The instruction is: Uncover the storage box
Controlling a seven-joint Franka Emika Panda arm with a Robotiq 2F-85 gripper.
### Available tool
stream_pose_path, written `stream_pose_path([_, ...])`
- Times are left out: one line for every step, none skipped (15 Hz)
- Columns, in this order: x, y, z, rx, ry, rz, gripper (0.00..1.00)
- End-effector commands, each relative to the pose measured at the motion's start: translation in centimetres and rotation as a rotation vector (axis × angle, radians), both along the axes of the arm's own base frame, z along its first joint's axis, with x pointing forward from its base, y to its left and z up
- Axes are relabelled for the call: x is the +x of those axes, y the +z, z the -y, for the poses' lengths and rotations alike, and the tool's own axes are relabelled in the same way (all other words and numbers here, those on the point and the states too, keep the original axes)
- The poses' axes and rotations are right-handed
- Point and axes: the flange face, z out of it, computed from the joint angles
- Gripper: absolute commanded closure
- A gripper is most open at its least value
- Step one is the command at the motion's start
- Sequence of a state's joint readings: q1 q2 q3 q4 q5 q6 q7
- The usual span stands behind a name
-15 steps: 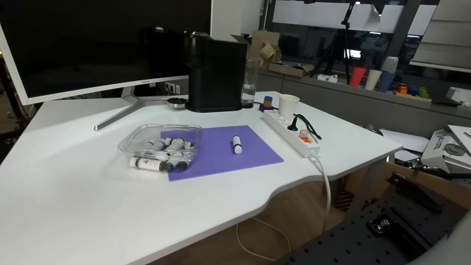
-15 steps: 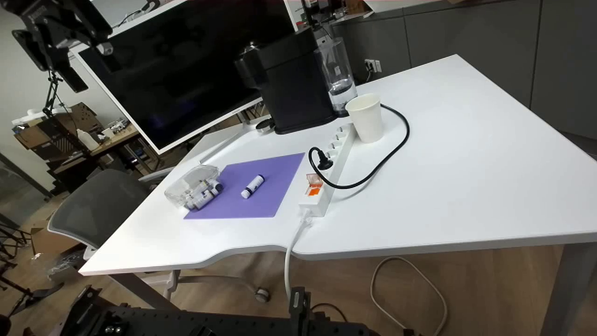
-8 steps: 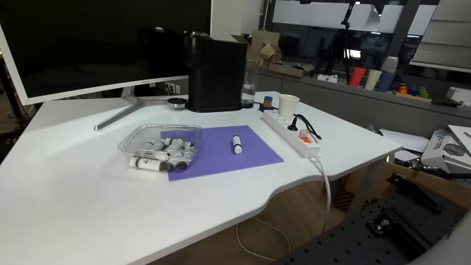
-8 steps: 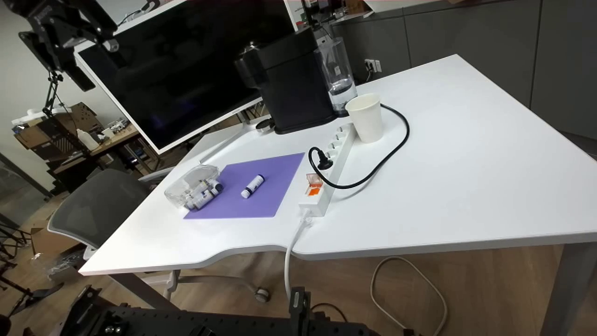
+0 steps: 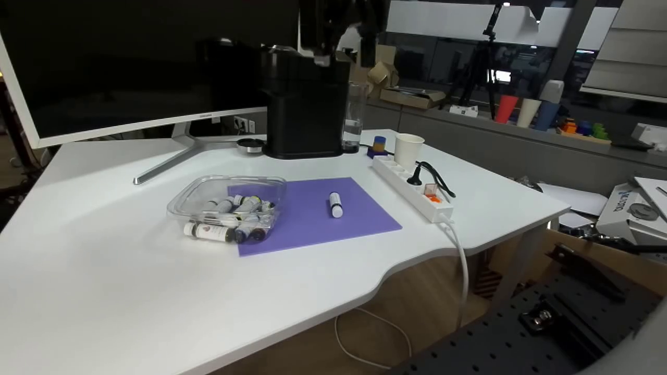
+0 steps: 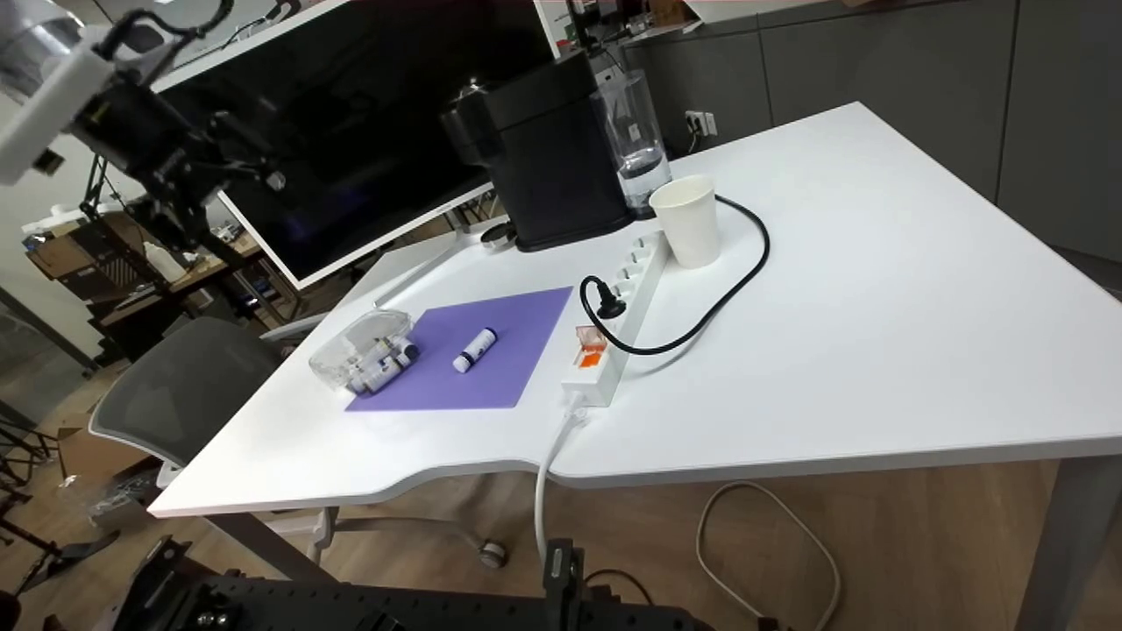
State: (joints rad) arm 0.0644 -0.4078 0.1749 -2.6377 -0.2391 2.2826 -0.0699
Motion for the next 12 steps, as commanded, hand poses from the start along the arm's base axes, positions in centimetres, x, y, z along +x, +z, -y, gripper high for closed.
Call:
stream_pose_path([-0.4,-5.1,-3.1,-0.04,0.203,-0.045,0.0])
stream_pose_path([-0.6,-6.4,-3.8,-0.052,0.26,-0.062,0.0])
stream_pose_path([-0.9,-7.8,-4.5,-0.066,0.315,-0.084,0.0])
stream_pose_path([-1.0,-9.1,-5.0,-0.086,0.37,-0.105,0.0])
stream_pose_path([-0.8,-10.0,-5.3,-0.109,0.389,-0.113,0.0])
stream_pose_path([-1.1,-8.6,-4.8,-0.081,0.333,-0.099,0.0])
stream_pose_path([-1.2,-9.4,-5.0,-0.08,0.342,-0.113,0.0])
stream_pose_path([-1.2,-9.7,-5.0,-0.078,0.341,-0.12,0.0])
stream_pose_path([-1.1,-9.6,-5.0,-0.078,0.339,-0.118,0.0])
stream_pose_path([-1.1,-9.4,-4.9,-0.077,0.338,-0.113,0.0])
stream_pose_path([-1.1,-9.9,-4.9,-0.112,0.351,-0.121,0.0])
stream_pose_path([-1.1,-10.5,-4.9,-0.127,0.372,-0.128,0.0])
